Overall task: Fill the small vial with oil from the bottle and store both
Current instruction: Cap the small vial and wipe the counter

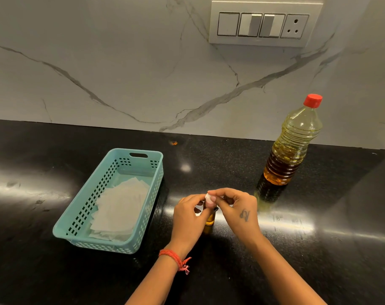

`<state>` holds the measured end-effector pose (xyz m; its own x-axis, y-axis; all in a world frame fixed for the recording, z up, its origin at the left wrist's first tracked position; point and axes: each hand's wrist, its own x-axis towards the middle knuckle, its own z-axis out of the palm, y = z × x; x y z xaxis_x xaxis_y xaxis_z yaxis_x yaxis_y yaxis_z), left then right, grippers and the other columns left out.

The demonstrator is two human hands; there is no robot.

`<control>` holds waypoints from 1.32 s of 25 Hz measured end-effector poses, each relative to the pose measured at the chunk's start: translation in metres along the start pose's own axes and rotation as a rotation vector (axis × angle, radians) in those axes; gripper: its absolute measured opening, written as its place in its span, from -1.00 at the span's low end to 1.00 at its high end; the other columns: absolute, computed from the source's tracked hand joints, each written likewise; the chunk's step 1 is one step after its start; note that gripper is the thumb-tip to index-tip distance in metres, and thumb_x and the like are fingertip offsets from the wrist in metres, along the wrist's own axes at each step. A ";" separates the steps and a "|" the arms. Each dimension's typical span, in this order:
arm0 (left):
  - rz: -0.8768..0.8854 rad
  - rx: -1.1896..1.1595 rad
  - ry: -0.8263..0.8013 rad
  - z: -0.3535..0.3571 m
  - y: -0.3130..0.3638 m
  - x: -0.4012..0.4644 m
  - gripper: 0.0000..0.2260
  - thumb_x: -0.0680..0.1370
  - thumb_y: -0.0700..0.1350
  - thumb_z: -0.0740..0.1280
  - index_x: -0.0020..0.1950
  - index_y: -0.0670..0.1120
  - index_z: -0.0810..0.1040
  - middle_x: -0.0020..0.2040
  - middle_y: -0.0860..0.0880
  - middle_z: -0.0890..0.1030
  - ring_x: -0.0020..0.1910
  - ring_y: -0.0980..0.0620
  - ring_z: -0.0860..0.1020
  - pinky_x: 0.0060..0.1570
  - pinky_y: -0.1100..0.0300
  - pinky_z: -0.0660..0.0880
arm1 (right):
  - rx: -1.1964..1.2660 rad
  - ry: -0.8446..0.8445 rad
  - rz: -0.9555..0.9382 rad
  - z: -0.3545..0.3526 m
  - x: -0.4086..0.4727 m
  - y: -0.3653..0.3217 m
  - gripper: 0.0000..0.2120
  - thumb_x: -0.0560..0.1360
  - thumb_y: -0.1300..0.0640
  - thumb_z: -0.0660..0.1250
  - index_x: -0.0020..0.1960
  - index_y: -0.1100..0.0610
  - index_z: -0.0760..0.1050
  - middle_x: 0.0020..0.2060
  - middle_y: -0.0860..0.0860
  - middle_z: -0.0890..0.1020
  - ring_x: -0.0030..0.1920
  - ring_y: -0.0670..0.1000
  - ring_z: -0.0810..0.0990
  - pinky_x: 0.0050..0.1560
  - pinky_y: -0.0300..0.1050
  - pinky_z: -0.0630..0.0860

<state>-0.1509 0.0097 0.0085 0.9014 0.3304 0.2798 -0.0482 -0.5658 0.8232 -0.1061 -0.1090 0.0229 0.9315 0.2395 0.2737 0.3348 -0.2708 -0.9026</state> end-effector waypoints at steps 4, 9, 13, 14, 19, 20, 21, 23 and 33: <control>-0.007 -0.010 -0.002 0.000 0.002 0.000 -0.89 0.44 0.00 0.40 -0.06 0.04 0.63 -0.22 0.32 0.50 -0.13 0.23 0.51 -0.22 0.39 0.36 | 0.026 0.036 0.034 -0.010 0.008 -0.002 -0.88 0.40 0.23 0.45 -0.14 0.03 0.65 -0.26 -0.08 0.68 -0.23 -0.19 0.63 -0.21 -0.39 0.51; -0.013 0.002 -0.006 0.001 -0.001 0.002 -0.84 0.42 -0.13 0.44 -0.02 -0.03 0.63 -0.22 0.32 0.47 -0.14 0.21 0.50 -0.15 0.40 0.40 | -0.311 0.022 -0.336 0.002 -0.006 0.013 -0.85 0.36 0.18 0.46 -0.10 0.00 0.66 -0.20 -0.15 0.67 -0.11 -0.19 0.50 -0.08 -0.41 0.40; -0.005 0.001 -0.028 0.000 -0.001 0.002 -0.83 0.41 -0.11 0.44 -0.01 0.02 0.63 -0.20 0.29 0.51 -0.12 0.22 0.52 -0.13 0.40 0.43 | -0.136 0.073 -0.369 -0.003 -0.007 0.029 -0.84 0.34 0.29 0.49 -0.13 0.09 0.68 -0.16 -0.08 0.70 -0.10 -0.14 0.63 -0.08 -0.27 0.54; -0.006 -0.004 -0.034 0.000 -0.001 0.002 -0.83 0.41 -0.10 0.45 -0.02 0.04 0.63 -0.19 0.28 0.53 -0.11 0.22 0.53 -0.13 0.40 0.42 | -0.057 0.063 -0.324 -0.004 -0.008 0.028 -0.82 0.33 0.32 0.49 -0.13 0.09 0.68 -0.16 -0.07 0.70 -0.09 -0.14 0.65 -0.07 -0.24 0.56; -0.010 -0.024 -0.037 0.000 -0.002 0.001 -0.83 0.46 -0.03 0.40 0.01 0.18 0.53 -0.14 0.25 0.59 -0.09 0.27 0.55 -0.12 0.47 0.43 | 0.276 0.091 0.013 -0.007 -0.007 0.025 -0.82 0.36 0.33 0.45 -0.13 0.09 0.66 -0.15 -0.01 0.69 -0.09 -0.06 0.67 -0.07 -0.16 0.61; -0.015 -0.032 -0.037 -0.001 -0.001 0.000 -0.81 0.46 -0.03 0.40 0.02 0.19 0.52 -0.13 0.23 0.60 -0.08 0.28 0.55 -0.10 0.47 0.44 | 0.306 0.102 0.035 -0.005 -0.008 0.025 -0.83 0.37 0.33 0.45 -0.13 0.09 0.66 -0.15 0.01 0.69 -0.09 -0.04 0.67 -0.07 -0.15 0.61; -0.016 -0.040 -0.035 -0.001 0.000 -0.001 -0.81 0.46 -0.05 0.40 0.01 0.20 0.52 -0.12 0.22 0.61 -0.08 0.28 0.56 -0.08 0.47 0.45 | 0.313 0.102 0.042 -0.002 -0.010 0.025 -0.84 0.38 0.31 0.45 -0.13 0.08 0.66 -0.16 0.01 0.69 -0.09 -0.03 0.67 -0.06 -0.13 0.60; -0.011 -0.062 -0.036 -0.004 0.001 -0.003 -0.75 0.45 -0.13 0.41 -0.03 0.23 0.51 -0.13 0.23 0.61 -0.06 0.31 0.56 -0.08 0.50 0.44 | 0.276 0.095 0.040 0.006 -0.015 0.025 -0.85 0.40 0.26 0.45 -0.12 0.04 0.67 -0.19 -0.01 0.70 -0.09 -0.04 0.66 -0.06 -0.13 0.59; 0.009 -0.116 -0.090 -0.018 -0.004 -0.006 -0.66 0.47 -0.23 0.37 -0.05 0.25 0.49 -0.04 0.19 0.58 0.01 0.31 0.54 -0.04 0.49 0.44 | 0.204 0.047 0.132 0.012 -0.010 0.031 -0.86 0.40 0.28 0.44 -0.13 0.06 0.68 -0.23 -0.04 0.71 -0.14 -0.09 0.67 -0.03 -0.06 0.61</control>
<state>-0.1642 0.0232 0.0125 0.9354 0.2537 0.2462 -0.1011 -0.4755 0.8739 -0.1069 -0.1087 -0.0118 0.9725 0.1697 0.1594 0.1782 -0.1015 -0.9788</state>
